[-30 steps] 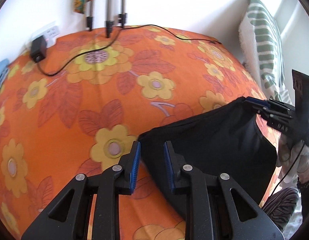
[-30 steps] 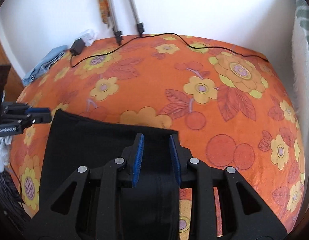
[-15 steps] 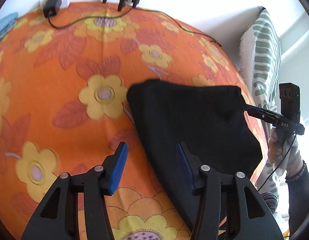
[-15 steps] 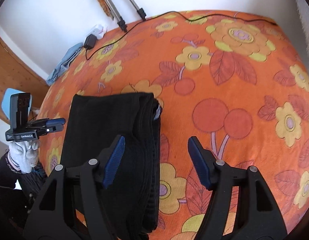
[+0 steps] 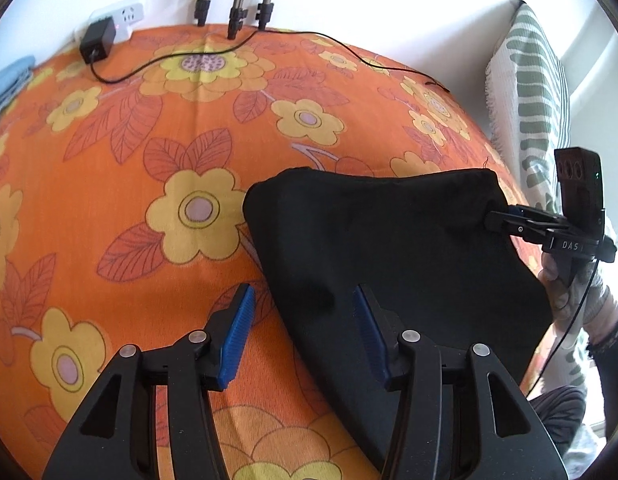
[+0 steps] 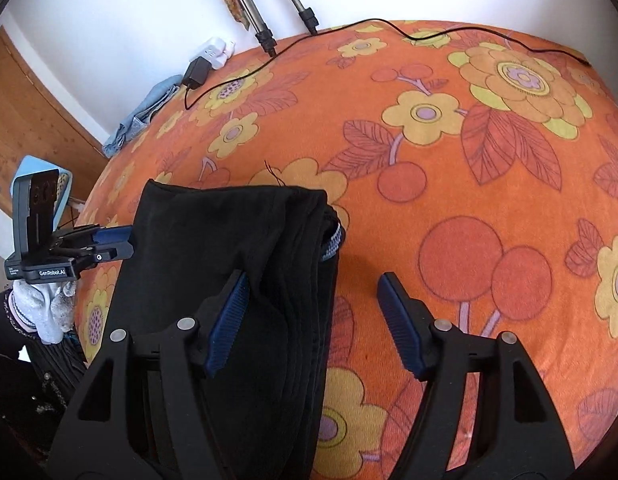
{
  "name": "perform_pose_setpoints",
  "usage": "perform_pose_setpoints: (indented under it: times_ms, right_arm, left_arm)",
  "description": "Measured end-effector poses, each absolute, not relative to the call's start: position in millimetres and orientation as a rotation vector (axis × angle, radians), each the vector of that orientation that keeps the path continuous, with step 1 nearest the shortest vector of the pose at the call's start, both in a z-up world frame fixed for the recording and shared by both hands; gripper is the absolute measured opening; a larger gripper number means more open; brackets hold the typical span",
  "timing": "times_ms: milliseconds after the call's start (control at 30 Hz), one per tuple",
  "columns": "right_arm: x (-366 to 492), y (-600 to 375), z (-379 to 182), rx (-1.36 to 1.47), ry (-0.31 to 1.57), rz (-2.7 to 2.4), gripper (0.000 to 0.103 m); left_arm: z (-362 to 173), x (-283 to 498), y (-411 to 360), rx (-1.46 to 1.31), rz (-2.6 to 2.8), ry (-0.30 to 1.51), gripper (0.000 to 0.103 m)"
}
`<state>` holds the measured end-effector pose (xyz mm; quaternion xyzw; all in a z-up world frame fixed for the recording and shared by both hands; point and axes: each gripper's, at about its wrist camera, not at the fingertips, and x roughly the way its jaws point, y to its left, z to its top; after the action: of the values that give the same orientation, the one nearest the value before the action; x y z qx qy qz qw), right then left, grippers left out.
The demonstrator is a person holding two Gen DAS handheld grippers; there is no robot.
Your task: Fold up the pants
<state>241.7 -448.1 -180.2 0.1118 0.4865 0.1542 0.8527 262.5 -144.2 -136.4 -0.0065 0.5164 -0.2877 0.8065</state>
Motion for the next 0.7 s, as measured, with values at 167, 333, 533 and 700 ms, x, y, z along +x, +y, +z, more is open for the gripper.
perform_pose_setpoints:
  times_ms: [167,333,533,700]
  right_arm:
    - [245.2,-441.5,-181.0,0.196,1.015,0.358,0.057]
    - [249.2,-437.1,-182.9,0.192,1.020,0.380,0.047]
    - [250.2,-433.7,-183.1,0.189,1.023,0.381,0.046]
    - [252.2,-435.0,-183.4,0.178,1.039,0.383,0.046]
  left_arm:
    - [-136.8,267.2,-148.3,-0.017,-0.613,1.095,0.050]
    - [-136.4,272.6,-154.4,-0.016,-0.613,1.100,0.050]
    - [-135.4,269.8,-161.8,0.039,-0.601,1.086,0.050]
    - [-135.5,268.2,-163.5,0.062,-0.591,1.082,0.045]
